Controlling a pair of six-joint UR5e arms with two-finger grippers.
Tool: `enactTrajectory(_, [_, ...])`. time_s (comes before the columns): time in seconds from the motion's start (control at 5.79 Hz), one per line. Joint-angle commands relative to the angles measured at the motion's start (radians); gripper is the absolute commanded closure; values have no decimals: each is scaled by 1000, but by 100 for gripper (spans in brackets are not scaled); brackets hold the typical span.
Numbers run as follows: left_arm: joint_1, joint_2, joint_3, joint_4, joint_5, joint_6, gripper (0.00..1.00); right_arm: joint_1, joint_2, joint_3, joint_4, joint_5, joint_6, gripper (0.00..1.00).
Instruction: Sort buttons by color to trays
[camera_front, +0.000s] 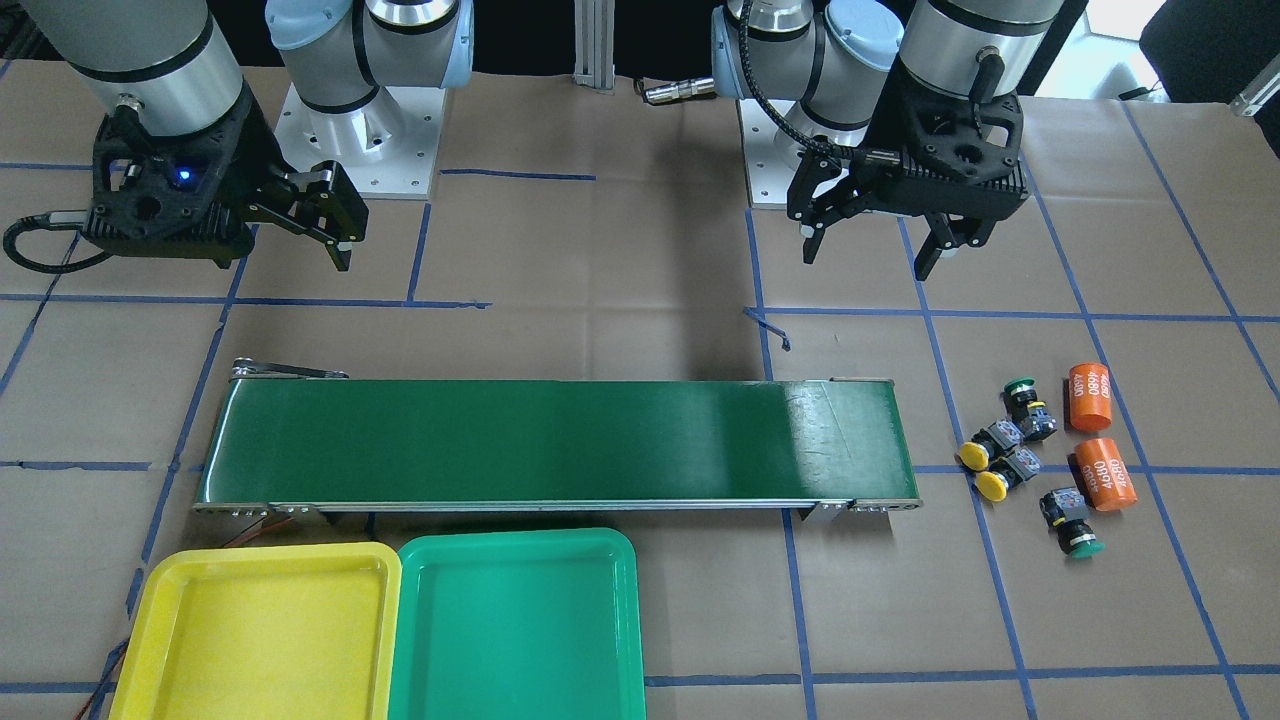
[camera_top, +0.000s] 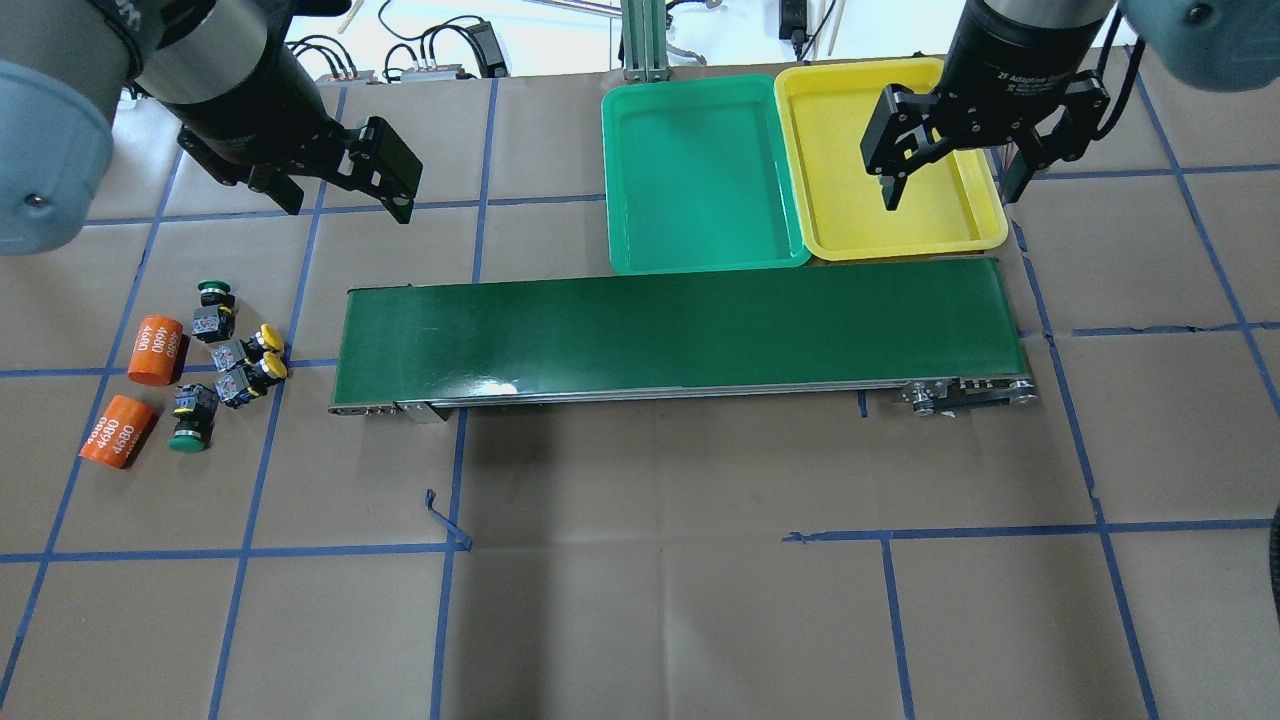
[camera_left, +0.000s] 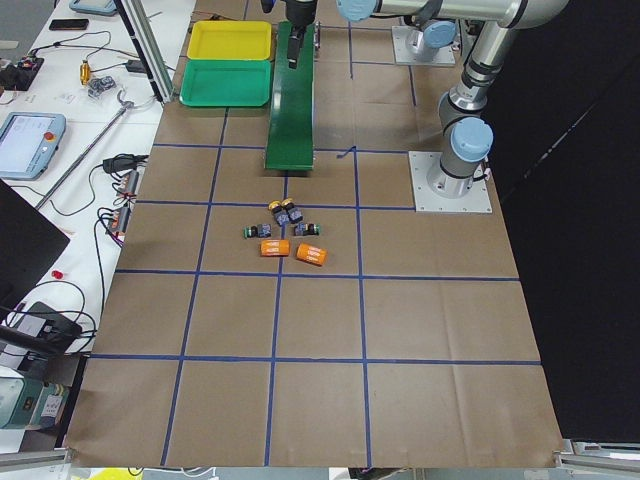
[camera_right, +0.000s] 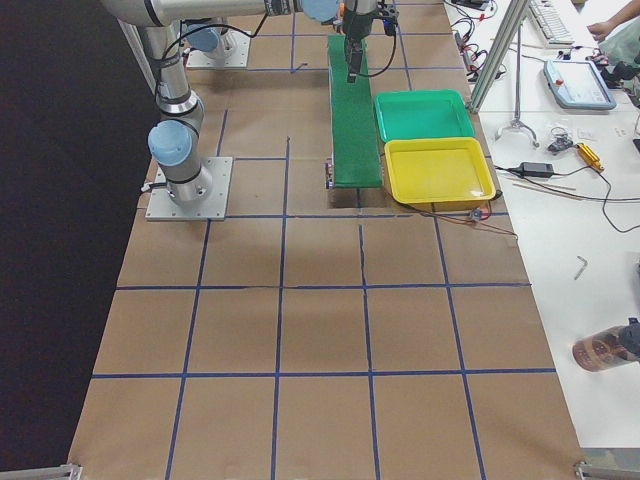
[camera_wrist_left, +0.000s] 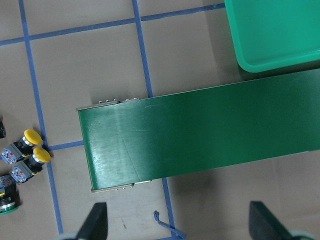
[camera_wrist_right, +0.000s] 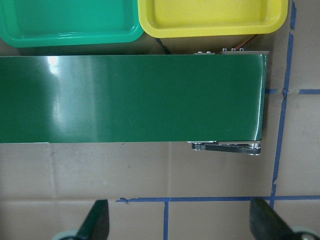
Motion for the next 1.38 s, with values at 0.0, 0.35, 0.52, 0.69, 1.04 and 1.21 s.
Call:
enactTrajectory(0.0, [0, -1, -1, 0, 1, 0, 1, 0, 0, 0, -1, 0, 1, 0])
enactTrajectory(0.35, [0, -2, -1, 2, 1, 1, 1, 0, 0, 0, -1, 0, 1, 0])
enactTrajectory(0.52, [0, -1, -9, 2, -1, 1, 1, 0, 0, 0, -1, 0, 3, 0])
enactTrajectory(0.69, [3, 5, -23, 2, 1, 3, 1, 0, 0, 0, -1, 0, 3, 0])
enactTrajectory(1.04, [21, 11, -35, 11, -4, 18, 1, 0, 0, 2, -1, 0, 3, 0])
enactTrajectory(1.21, [37, 11, -37, 9, 4, 20, 1, 0, 0, 2, -1, 0, 3, 0])
